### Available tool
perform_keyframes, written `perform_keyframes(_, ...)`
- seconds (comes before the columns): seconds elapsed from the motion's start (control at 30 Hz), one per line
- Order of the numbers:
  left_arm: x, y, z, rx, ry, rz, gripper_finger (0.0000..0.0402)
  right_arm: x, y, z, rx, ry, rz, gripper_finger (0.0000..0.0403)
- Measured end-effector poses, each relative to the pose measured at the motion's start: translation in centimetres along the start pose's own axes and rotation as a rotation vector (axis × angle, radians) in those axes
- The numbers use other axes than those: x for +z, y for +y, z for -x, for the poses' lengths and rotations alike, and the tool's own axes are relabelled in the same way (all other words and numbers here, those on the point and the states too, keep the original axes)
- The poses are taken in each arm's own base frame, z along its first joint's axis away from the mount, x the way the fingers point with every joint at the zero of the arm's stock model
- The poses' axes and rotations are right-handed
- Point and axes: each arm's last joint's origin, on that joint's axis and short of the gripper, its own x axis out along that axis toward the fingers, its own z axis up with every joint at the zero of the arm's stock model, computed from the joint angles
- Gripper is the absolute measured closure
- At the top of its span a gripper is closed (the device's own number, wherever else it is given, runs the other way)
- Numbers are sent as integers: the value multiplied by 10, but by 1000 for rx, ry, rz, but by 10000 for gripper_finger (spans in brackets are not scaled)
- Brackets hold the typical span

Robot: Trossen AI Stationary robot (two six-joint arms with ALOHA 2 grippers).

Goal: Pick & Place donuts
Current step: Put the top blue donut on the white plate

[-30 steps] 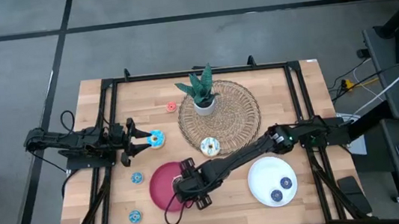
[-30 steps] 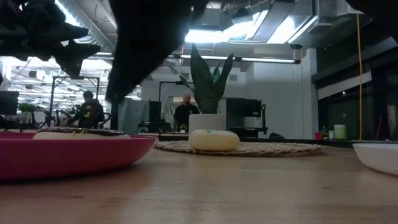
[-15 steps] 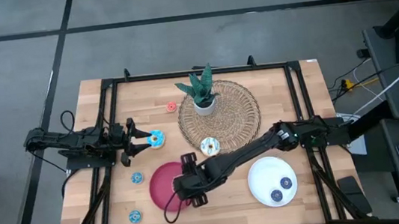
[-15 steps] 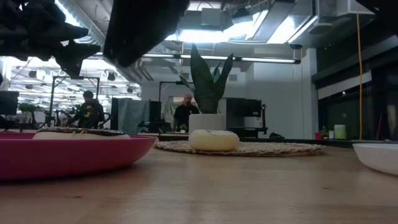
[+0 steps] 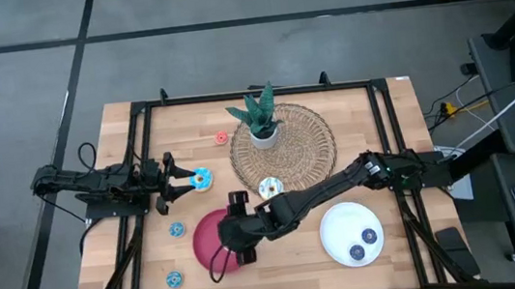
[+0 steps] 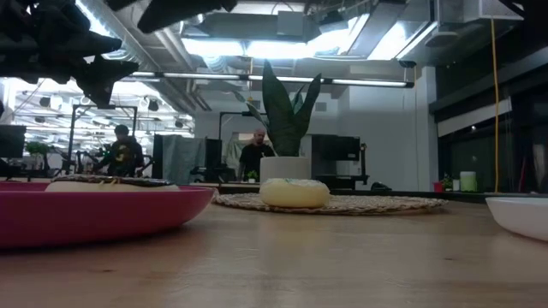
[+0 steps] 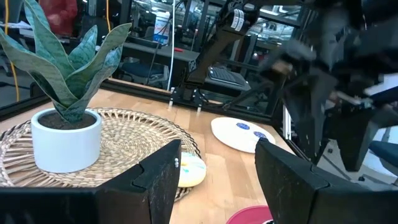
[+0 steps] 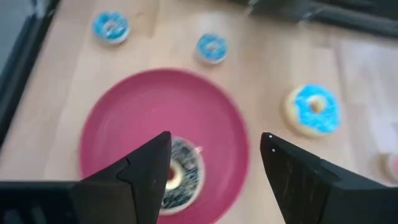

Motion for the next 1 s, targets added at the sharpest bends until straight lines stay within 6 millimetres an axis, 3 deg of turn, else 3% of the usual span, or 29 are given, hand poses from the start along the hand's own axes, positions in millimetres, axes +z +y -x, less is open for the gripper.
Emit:
perform_keyframes(0.33,0,0,0,0,0,0,203,4,-38,-10,-55,7,34,155)
perform_keyframes(0.47,0,0,0,0,0,0,203,-3,-42,-15,-17,60,94,155)
perform_keyframes(0.6,0,0,0,0,0,0,203,-24,-40,-20,52,120,106,155)
perform_keyframes(0.77,0,0,0,0,-1,0,203,-42,-47,0,55,109,77,155)
perform_keyframes(1.0,0,0,0,0,0,0,203,-56,-70,42,-19,-54,-31,155)
